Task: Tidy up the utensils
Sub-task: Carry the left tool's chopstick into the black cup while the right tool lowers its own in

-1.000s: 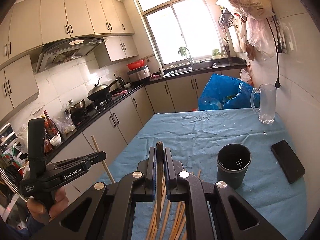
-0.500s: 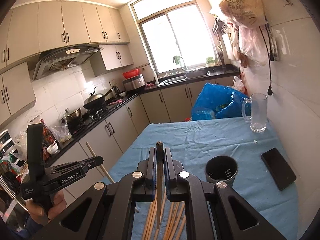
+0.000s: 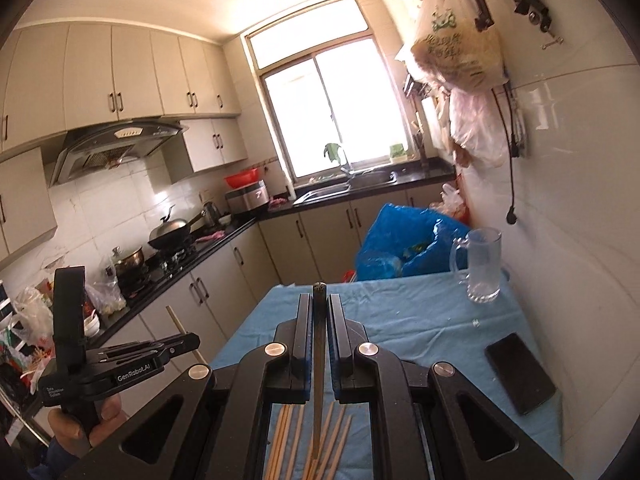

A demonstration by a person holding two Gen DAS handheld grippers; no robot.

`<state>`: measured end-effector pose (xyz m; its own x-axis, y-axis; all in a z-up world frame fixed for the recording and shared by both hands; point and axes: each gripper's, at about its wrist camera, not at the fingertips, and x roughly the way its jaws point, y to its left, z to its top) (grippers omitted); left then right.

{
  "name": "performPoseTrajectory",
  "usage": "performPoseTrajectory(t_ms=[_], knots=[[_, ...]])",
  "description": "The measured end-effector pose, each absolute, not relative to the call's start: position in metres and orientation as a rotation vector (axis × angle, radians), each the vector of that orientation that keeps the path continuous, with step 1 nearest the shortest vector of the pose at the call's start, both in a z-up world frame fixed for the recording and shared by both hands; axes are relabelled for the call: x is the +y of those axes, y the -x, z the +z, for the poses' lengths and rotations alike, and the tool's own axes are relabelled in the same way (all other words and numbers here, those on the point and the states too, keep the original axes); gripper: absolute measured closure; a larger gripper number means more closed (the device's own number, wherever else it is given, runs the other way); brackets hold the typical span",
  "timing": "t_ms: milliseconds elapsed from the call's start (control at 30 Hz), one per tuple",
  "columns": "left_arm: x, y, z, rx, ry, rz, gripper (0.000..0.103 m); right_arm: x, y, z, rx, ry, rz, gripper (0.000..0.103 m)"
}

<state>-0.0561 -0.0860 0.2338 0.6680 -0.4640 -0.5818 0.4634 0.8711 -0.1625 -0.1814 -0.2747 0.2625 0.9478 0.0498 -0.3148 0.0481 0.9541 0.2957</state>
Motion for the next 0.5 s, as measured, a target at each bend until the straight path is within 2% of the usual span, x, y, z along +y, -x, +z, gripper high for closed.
performPoseTrajectory(t_ms=[500], knots=[[-0.172, 0.041, 0.301, 0.587, 0.007, -0.66, 0.097, -0.344, 0.165, 0.294, 0.249, -0.356, -0.149, 0.096]])
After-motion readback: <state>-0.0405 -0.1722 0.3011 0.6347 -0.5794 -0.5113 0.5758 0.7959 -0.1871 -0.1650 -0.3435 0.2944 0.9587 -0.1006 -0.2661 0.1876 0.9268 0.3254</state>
